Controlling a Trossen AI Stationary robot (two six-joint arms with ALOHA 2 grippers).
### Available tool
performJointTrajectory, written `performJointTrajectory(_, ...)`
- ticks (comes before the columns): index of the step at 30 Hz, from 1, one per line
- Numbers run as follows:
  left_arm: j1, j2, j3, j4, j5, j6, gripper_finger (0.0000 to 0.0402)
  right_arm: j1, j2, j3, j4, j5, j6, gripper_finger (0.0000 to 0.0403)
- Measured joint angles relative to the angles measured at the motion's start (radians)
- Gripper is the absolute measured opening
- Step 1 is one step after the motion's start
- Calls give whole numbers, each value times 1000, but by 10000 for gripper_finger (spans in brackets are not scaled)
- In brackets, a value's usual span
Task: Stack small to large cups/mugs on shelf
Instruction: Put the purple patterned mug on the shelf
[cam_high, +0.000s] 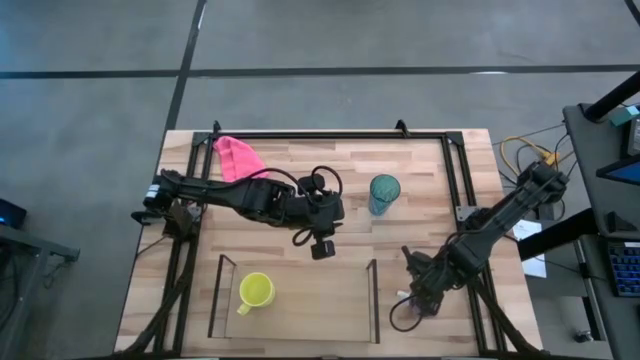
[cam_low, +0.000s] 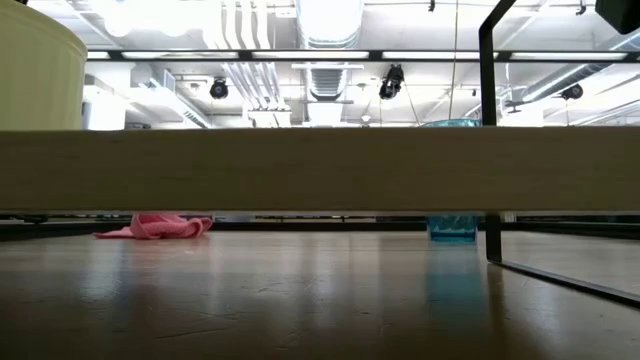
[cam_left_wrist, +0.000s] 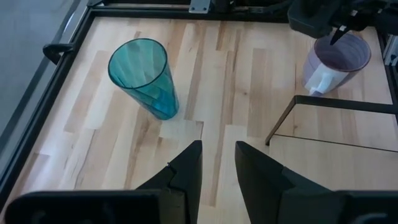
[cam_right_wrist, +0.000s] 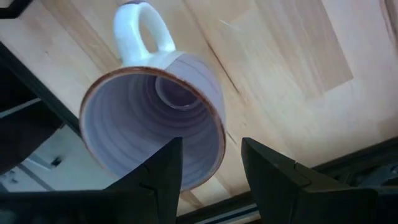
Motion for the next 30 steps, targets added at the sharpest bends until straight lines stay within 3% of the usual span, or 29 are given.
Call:
performJointTrajectory(11, 2, 0, 0, 3, -5, 0, 82, 0, 18, -44, 1, 0, 1, 150)
performJointTrajectory(20, 3, 0, 0, 25, -18, -1, 82, 0, 17, -76, 110, 0, 3, 125)
performJointTrajectory(30, 15, 0, 0, 34, -25, -1, 82, 0, 17, -90, 96, 1, 0, 81)
